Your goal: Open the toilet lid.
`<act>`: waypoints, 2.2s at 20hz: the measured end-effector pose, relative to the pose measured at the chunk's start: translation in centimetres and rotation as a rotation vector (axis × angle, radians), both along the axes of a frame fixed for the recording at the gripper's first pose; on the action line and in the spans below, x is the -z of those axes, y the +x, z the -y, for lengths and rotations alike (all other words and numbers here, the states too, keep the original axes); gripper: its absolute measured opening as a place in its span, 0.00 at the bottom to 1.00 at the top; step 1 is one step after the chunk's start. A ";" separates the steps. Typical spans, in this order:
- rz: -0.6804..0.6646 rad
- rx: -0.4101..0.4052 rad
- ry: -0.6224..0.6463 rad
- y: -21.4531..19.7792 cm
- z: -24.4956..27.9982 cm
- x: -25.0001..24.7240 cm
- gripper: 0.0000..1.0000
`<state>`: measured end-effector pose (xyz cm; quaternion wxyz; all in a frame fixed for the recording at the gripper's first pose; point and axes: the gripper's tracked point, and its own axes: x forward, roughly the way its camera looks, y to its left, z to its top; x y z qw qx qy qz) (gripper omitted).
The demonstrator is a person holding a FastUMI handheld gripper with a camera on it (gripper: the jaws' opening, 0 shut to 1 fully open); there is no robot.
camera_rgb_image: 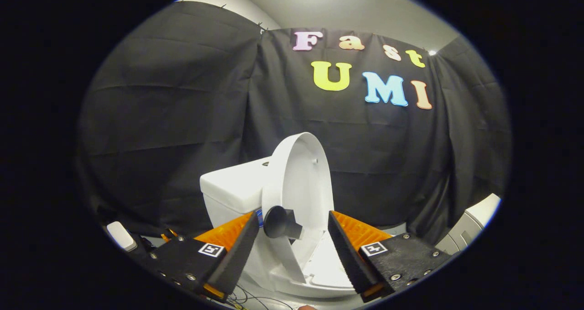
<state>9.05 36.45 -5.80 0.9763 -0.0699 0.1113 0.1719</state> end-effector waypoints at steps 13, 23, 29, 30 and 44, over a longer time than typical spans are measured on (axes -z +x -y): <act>0.144 0.076 0.005 -3.3 10.9 -7.7 0.95; 0.138 0.195 0.054 -5.7 21.4 -10.4 0.95; 0.149 0.262 0.072 -6.8 27.1 -11.4 0.95; 0.154 0.271 0.067 -6.9 27.8 -11.4 0.95; 0.133 0.318 0.043 -9.0 35.1 -9.6 0.95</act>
